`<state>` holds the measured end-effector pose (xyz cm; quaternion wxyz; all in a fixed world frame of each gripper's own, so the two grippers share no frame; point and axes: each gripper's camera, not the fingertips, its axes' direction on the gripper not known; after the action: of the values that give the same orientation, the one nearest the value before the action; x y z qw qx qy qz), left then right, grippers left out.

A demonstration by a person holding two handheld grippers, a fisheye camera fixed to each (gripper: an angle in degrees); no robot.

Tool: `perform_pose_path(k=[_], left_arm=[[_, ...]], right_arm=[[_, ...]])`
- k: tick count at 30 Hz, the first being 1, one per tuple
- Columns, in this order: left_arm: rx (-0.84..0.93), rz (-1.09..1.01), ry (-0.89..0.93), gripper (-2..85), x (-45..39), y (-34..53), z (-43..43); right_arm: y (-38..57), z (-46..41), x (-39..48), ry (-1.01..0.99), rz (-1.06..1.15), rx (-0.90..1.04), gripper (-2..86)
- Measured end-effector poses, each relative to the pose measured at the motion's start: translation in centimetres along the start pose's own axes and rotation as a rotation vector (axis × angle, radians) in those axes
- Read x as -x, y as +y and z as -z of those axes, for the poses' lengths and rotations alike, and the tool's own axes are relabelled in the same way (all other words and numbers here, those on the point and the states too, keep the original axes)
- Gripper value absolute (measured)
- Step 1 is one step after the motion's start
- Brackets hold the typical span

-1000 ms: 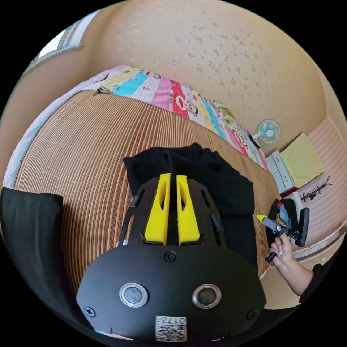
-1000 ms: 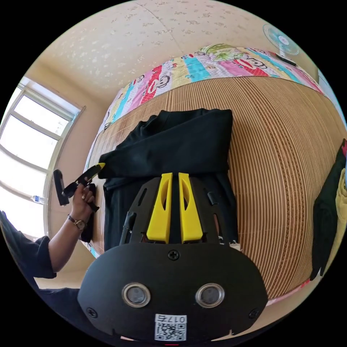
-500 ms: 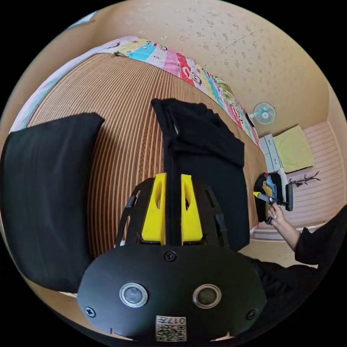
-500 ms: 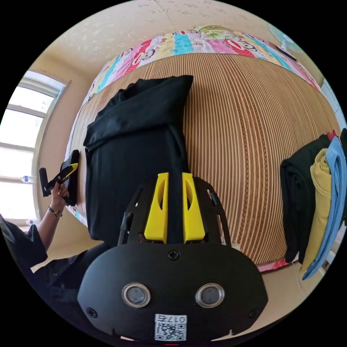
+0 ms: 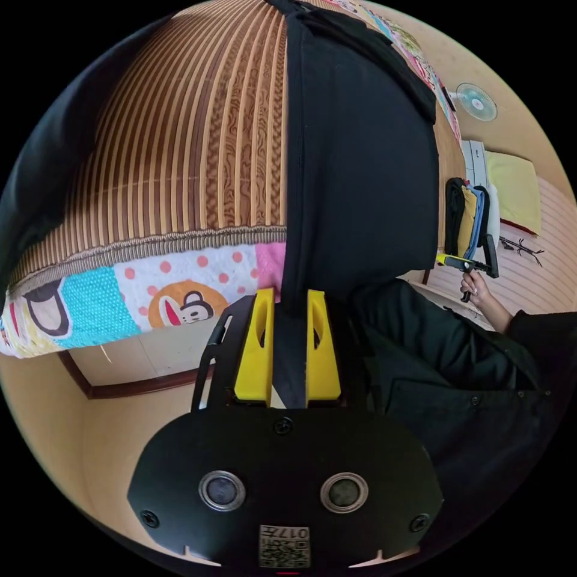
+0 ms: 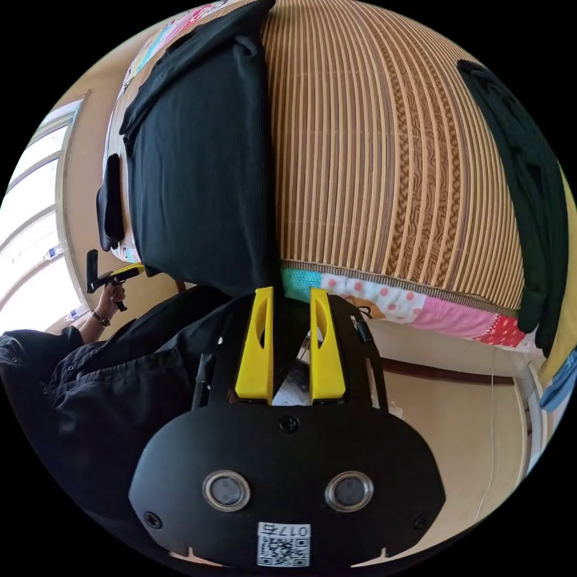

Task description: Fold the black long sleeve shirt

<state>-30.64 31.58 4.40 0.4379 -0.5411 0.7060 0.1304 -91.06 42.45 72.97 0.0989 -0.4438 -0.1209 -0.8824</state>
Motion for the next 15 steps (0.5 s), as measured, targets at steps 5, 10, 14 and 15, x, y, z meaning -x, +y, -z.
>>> perform_pose_path(k=[5,10,14,15], left_arm=[[0.087,-0.056,0.071,5.1,1.5,-2.6,2.0],[0.12,-0.13,0.081,3.6,0.6,-3.5,5.3],[0.135,-0.138,0.148,3.4,0.8,-4.1,7.7],[0.14,-0.141,0.193,3.3,1.2,-4.3,8.5]], right_arm=[[1.3,1.3,-4.2,-0.133,-0.02,0.003,10.6],[2.0,1.9,-7.4,-0.346,0.028,0.036,10.8],[2.8,2.1,-9.8,-0.564,-0.013,0.002,5.2],[3.1,2.4,-10.0,-0.575,-0.016,-0.012,4.8]])
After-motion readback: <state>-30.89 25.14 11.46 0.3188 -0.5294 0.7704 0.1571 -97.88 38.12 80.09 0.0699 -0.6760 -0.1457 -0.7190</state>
